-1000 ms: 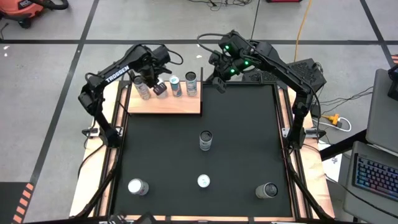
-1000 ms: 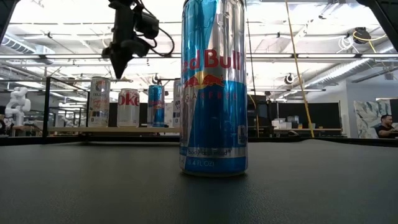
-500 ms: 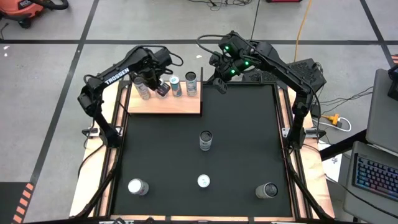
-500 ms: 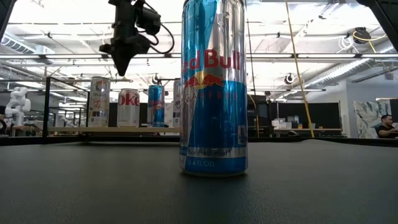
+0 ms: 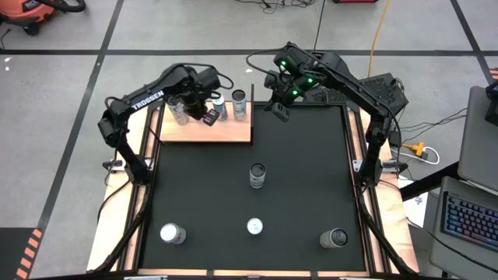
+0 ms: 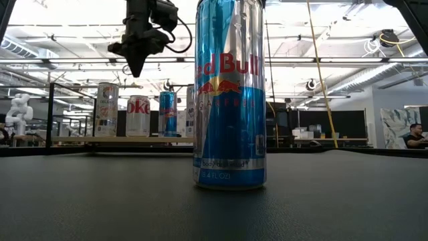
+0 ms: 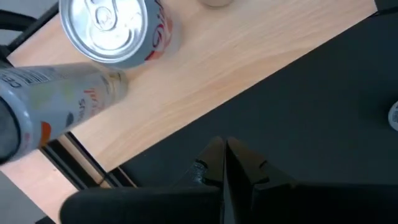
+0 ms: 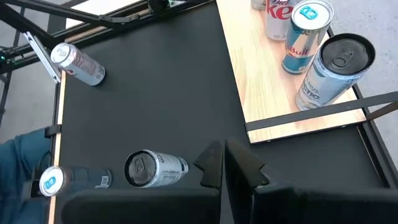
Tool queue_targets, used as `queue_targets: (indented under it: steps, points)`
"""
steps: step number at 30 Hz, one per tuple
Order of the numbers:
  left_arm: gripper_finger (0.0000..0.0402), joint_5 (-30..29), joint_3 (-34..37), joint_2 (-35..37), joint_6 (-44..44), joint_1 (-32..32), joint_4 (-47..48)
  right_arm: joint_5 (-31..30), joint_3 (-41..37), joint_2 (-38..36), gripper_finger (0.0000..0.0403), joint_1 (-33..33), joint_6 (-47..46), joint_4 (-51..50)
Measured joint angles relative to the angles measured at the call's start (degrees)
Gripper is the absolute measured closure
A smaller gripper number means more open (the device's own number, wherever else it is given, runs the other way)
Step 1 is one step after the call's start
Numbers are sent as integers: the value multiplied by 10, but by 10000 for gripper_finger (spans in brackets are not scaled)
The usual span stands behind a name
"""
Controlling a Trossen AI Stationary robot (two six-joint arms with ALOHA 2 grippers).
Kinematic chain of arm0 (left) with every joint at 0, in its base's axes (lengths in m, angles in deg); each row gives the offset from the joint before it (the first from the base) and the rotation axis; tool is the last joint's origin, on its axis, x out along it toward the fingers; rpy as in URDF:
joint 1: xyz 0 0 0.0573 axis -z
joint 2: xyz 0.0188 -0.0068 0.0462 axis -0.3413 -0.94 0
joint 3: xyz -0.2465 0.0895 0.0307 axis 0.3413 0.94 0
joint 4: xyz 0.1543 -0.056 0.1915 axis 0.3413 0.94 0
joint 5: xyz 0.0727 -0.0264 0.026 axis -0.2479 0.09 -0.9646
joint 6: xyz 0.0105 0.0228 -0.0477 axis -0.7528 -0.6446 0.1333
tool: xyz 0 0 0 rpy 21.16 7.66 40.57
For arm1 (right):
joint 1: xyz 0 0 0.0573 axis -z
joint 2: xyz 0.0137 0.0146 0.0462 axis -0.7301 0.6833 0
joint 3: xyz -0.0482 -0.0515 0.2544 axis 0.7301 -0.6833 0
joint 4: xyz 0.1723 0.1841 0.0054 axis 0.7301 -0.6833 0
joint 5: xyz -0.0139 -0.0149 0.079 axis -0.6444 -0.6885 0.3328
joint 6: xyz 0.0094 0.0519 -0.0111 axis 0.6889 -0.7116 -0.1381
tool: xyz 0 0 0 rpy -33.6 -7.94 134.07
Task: Place canned beverage on shelf
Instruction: Put the top white-yellow soda can on the shelf
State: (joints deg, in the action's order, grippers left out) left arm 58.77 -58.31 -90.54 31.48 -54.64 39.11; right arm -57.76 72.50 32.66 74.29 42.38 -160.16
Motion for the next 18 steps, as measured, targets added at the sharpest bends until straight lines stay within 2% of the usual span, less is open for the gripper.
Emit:
queue_targets:
  steps: [5,9,13,18]
  points:
    - [394,-7,0,14,16,8,0,0,0,0,403,0,10,-13]
    - [394,-53,0,34,36,4,0,0,0,0,403,0,27,-41]
    - [394,-46,0,65,47,-4,0,0,0,0,403,0,39,-56]
    - [394,-51,58,110,75,-13,-1,0,0,0,403,0,41,-56]
